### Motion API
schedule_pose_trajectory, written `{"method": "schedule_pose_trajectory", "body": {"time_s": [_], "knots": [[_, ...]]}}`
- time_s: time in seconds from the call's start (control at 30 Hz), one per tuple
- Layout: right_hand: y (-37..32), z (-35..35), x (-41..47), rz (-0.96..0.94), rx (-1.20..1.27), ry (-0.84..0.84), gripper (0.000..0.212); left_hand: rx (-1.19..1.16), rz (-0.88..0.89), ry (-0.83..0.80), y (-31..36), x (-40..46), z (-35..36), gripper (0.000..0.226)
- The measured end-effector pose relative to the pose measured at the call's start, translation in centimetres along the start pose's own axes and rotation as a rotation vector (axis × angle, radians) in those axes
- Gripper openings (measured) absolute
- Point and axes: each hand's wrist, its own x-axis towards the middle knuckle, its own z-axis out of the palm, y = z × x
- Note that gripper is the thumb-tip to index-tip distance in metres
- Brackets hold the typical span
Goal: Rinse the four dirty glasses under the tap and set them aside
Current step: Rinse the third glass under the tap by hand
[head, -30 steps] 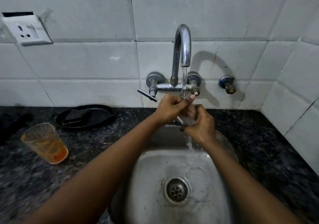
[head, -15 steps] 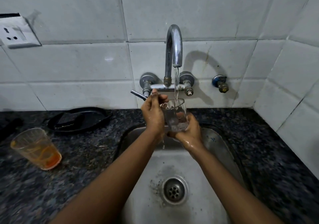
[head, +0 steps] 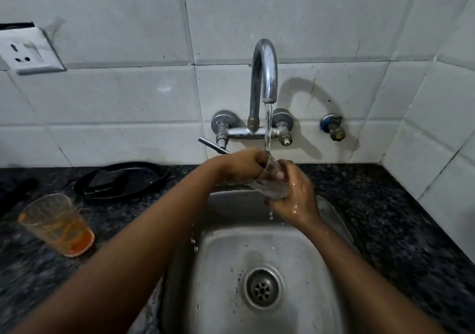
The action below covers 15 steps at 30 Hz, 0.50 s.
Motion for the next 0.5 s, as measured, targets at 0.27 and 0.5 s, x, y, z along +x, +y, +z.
{"method": "schedule_pose_trajectory", "body": {"time_s": [0.27,0.5], "knots": [[1.0,-0.7,0.0,-0.129,-0.11,-0.255,0.084,0.757,-0.007,-0.547,-0.4,3.0,1.4,0.03],[1.9,-0.1,0.1,0.188,0.043,-0.234,0.084,-0.101,-0.048,-0.17,-2.2,1.9,-1.9,0.018]]}}
